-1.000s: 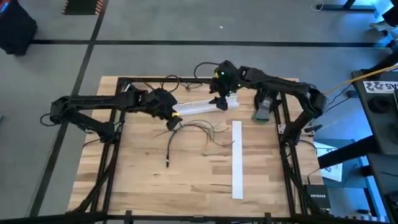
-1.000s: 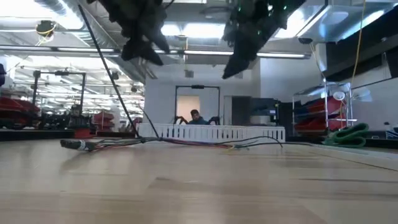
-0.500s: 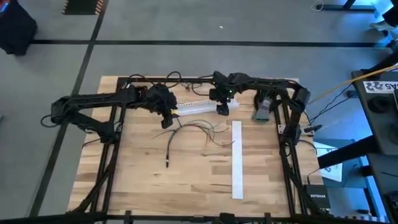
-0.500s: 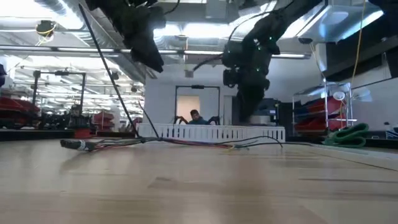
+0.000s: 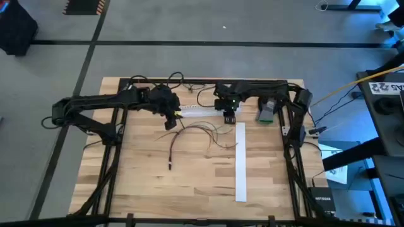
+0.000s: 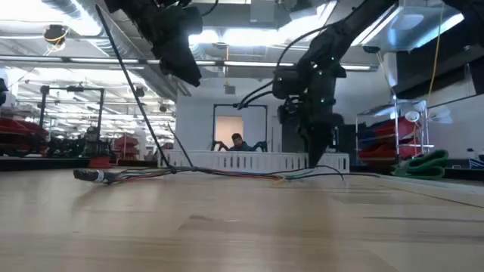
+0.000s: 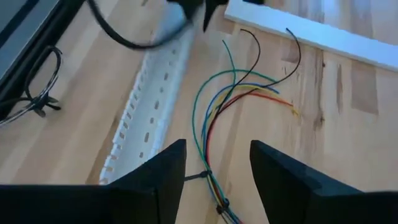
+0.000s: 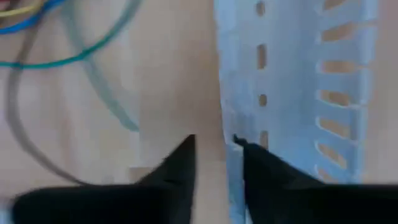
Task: Ziptie cables
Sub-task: Put the set of zip-tied cables in the cable duct
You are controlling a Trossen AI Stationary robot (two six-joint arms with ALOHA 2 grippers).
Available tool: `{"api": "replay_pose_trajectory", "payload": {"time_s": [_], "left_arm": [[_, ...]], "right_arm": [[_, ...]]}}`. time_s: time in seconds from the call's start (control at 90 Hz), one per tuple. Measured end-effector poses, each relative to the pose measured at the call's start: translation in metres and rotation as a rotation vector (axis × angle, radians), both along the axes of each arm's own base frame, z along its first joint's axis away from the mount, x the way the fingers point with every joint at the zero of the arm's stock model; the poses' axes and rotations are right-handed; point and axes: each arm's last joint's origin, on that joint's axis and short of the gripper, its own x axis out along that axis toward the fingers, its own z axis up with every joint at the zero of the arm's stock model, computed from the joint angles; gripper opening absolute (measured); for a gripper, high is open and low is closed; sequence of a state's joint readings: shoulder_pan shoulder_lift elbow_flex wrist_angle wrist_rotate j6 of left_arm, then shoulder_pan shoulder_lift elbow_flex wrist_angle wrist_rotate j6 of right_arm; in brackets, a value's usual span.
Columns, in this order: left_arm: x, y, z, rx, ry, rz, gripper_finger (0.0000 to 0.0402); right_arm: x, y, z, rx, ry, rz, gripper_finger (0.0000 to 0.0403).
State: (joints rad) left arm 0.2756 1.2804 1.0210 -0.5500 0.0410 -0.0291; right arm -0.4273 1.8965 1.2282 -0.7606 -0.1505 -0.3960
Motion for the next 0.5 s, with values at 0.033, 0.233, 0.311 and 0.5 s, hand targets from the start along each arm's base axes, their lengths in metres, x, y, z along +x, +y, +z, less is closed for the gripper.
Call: {"api": "replay_pose_trajectory", "payload": {"time_s": [0.033, 0.233, 0.311, 0.5], "left_arm": [[0.0, -0.001, 0.0, -0.013, 0.002, 0.009, 0.0166], [-0.001, -0.016, -0.004, -0.06, 0.057, -0.008, 0.0148], [-0.001, -0.023, -0.006, -0.074, 0.079, -0.024, 0.0143], [-0.005, -0.045, -0.011, -0.126, 0.167, -0.051, 0.0141]], "right_arm": [[0.001, 0.005, -0.001, 0.003, 0.004, 0.009, 0.0018], [0.014, 0.041, -0.002, -0.006, 0.003, 0.106, 0.0015], [0.019, 0.054, -0.002, 0.001, -0.006, 0.107, 0.0005], [0.025, 0.085, -0.002, 0.018, 0.001, 0.148, 0.0005]]}}
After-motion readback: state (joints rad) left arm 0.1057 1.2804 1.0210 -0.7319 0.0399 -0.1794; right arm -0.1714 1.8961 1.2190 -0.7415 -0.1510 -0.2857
